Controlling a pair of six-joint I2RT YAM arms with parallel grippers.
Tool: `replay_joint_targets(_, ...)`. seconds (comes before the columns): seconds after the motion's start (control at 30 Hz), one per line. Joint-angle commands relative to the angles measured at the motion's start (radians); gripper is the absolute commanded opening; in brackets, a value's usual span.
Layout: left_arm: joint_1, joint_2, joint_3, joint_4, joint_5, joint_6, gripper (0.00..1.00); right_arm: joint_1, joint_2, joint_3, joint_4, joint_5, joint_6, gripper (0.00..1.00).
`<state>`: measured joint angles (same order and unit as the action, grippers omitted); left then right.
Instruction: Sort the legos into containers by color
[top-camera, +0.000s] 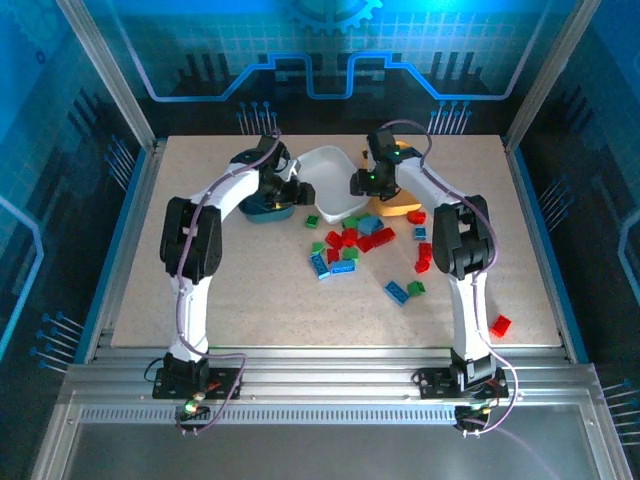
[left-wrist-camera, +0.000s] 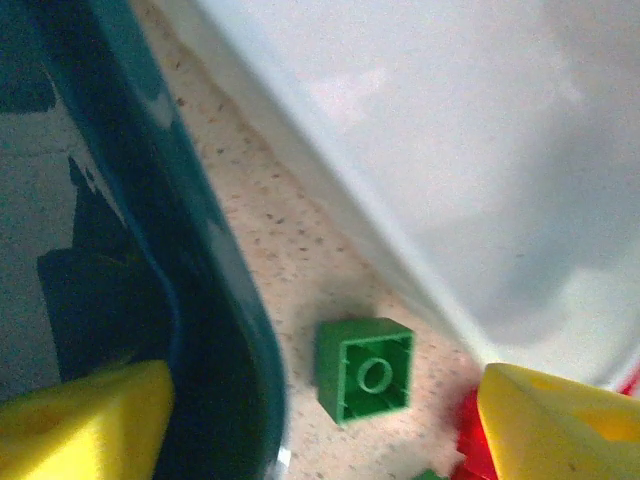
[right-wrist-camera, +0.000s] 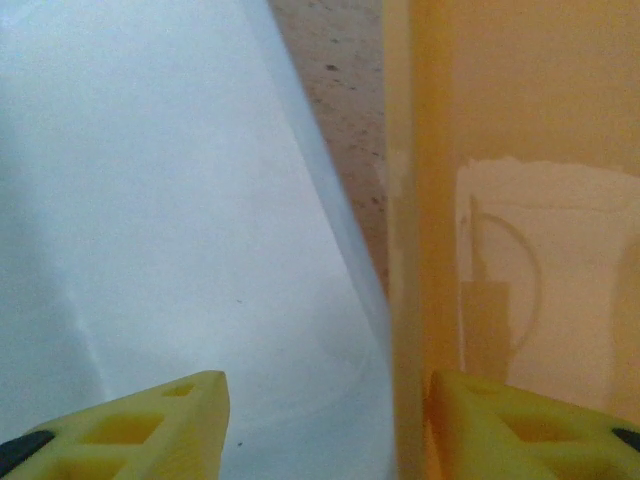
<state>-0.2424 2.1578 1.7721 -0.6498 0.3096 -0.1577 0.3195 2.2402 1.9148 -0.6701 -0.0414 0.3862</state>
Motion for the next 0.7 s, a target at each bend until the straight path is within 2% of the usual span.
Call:
replay_joint_targets(0.0,-0.005,-0.123,-0.022,0.035,0.052,-0.019,0.87,0.005,-0.026,0.030,0.019,-0.121,0.025,0.57)
replay_joint_targets(0.1,-0.005,-0.165,-0.064,0.051,0.065,-0.046,0.89,0.009,-0.007,0.089,-0.045,-0.078,0.028,0.59)
replay_joint_targets(0.2,-0.005,-0.239,-0.166,0.109,0.088,-0.105,0.89,0.010,-0.073,0.048,-0.053,-0.025,0.018,0.61)
replay_joint_targets(0.33,-0.016,-0.402,-0.417,0.292,0.085,-0.222,0.90,0.006,-0.212,-0.044,-0.147,0.252,0.071,0.69)
replay_joint_targets(0.4,-0.033,-0.492,-0.537,0.354,0.048,-0.259,0.91,-0.012,-0.328,-0.167,-0.156,0.369,0.116,0.73)
replay_joint_targets(0.53,-0.064,-0.632,-0.750,0.475,0.015,-0.351,0.93,-0.112,-0.541,-0.413,-0.196,0.469,0.233,0.76)
replay_joint_targets(0.57,-0.075,-0.660,-0.801,0.503,0.008,-0.367,0.93,-0.150,-0.597,-0.490,-0.203,0.474,0.270,0.80)
replay_joint_targets(0.67,-0.094,-0.730,-0.903,0.537,-0.004,-0.408,0.94,-0.287,-0.776,-0.715,-0.220,0.444,0.361,0.80)
